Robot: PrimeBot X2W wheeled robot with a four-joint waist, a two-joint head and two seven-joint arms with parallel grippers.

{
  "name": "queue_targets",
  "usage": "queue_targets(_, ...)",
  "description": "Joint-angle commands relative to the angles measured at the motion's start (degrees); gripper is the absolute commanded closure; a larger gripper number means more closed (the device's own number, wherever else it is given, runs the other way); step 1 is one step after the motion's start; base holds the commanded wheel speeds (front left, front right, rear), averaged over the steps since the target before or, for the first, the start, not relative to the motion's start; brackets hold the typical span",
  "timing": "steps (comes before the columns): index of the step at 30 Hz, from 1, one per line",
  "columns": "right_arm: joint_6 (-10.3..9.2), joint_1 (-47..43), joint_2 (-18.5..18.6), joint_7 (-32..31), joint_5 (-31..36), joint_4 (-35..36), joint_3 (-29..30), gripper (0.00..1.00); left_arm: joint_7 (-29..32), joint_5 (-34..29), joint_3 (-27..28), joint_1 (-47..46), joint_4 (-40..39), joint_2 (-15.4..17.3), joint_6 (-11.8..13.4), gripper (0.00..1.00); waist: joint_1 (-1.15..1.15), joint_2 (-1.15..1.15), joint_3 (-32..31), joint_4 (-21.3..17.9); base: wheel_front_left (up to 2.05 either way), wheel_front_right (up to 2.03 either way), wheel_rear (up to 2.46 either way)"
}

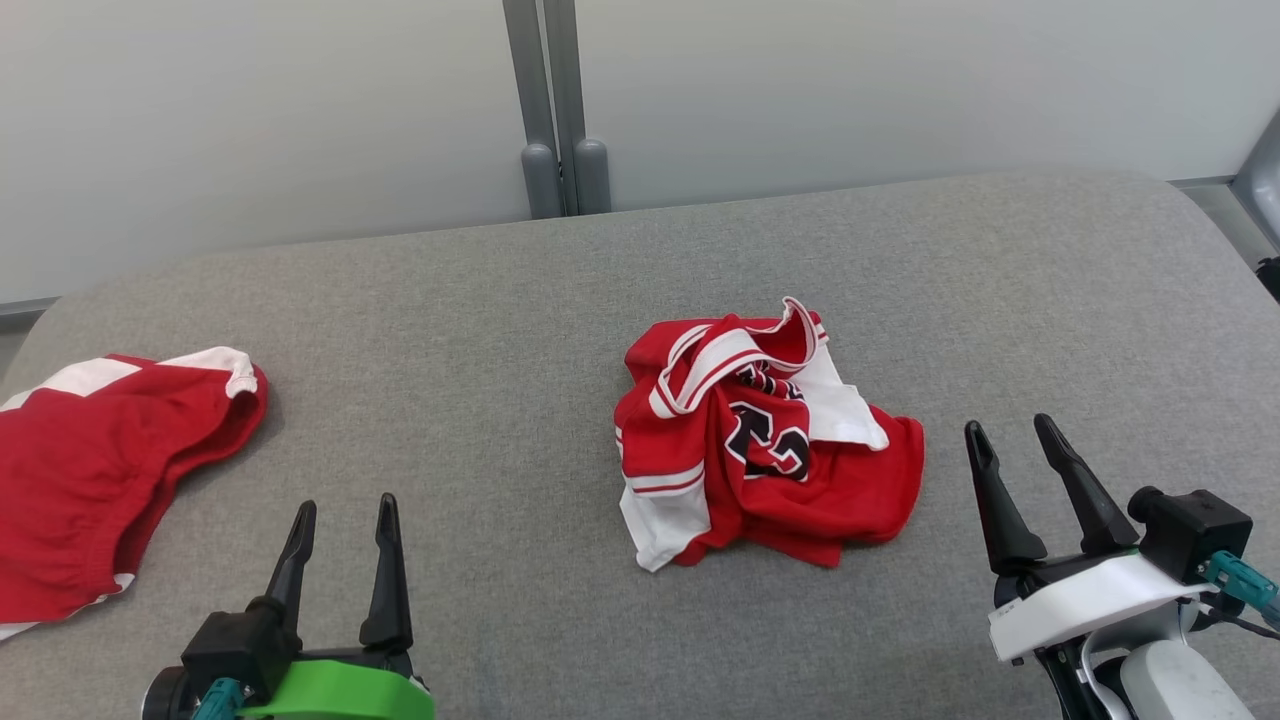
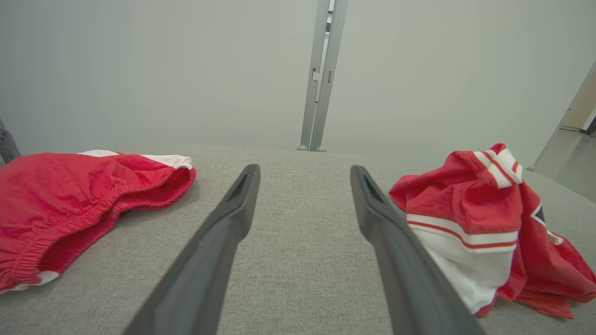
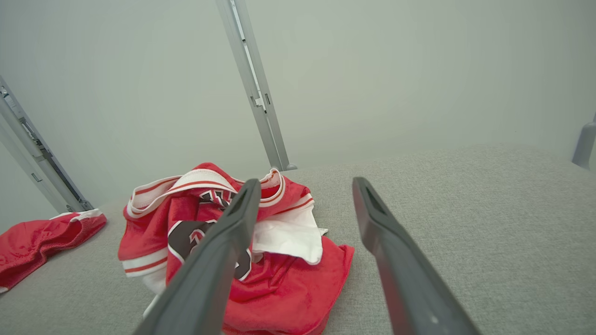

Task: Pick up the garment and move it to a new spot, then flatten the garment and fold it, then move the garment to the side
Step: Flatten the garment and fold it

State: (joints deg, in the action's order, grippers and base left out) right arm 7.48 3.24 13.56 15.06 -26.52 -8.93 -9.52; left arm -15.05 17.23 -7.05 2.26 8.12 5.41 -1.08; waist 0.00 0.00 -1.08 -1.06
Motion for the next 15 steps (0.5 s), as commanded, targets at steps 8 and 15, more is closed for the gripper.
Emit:
queue_targets(8,0.02,0.73,0.34,0.14,-0.4,-0.3,-0.46,0.0,-0.19,-0.35,0.48,-1.14,0.94,-0.38,-0.79,0.0,0.0,0.0,0.17,-0.27,0.0,0.0,0.0)
queue_targets(15,0.02,1.06,0.38,0.14,-0.32,-0.26,-0.7,0.0,0.49,-0.15,-1.55,-2.66,1.87,-0.42,-2.12,0.0,0.0,0.0,0.43,-0.55,0.0,0.0,0.0)
